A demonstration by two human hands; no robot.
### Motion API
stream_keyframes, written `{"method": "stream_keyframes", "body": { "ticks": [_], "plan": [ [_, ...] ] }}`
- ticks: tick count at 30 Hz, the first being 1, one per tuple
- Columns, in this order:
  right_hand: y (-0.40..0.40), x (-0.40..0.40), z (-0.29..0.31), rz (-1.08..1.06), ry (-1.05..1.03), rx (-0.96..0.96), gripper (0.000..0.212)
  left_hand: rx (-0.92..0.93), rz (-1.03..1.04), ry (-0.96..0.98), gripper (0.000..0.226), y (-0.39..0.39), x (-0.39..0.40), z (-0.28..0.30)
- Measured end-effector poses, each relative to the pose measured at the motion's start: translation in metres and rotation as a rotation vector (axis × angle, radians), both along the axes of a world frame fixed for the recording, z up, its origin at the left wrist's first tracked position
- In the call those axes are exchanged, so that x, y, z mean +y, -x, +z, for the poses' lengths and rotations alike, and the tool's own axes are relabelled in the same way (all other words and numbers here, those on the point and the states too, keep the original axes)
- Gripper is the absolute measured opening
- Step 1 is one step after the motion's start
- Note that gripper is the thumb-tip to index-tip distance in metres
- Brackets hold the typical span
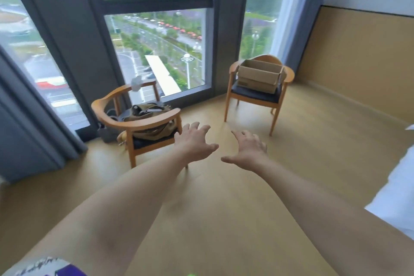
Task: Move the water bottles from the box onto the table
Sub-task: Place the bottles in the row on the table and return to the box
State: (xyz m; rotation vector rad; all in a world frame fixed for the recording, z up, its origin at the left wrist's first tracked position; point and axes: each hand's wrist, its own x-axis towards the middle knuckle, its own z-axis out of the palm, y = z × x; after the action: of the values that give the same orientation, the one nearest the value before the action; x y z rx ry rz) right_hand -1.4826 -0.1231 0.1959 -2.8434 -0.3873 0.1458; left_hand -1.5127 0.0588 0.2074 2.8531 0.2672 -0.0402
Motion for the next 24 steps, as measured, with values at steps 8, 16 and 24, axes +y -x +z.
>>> {"method": "stream_keyframes", "body": {
  "ticks": [8, 16, 24],
  "plan": [
    [-0.103, 0.009, -0.001, -0.157, -0.055, -0.002, 0.094, 0.007, -0.179, 0.01, 0.078, -0.135, 0.018, -0.005],
    [-0.236, -0.007, -0.035, -0.215, -0.101, 0.029, 0.093, 0.052, -0.269, 0.003, 0.081, -0.28, 0.005, -0.036],
    [-0.428, -0.033, -0.046, -0.214, -0.189, 0.056, 0.085, 0.085, -0.271, -0.055, 0.081, -0.477, -0.019, -0.044]
  ]
}}
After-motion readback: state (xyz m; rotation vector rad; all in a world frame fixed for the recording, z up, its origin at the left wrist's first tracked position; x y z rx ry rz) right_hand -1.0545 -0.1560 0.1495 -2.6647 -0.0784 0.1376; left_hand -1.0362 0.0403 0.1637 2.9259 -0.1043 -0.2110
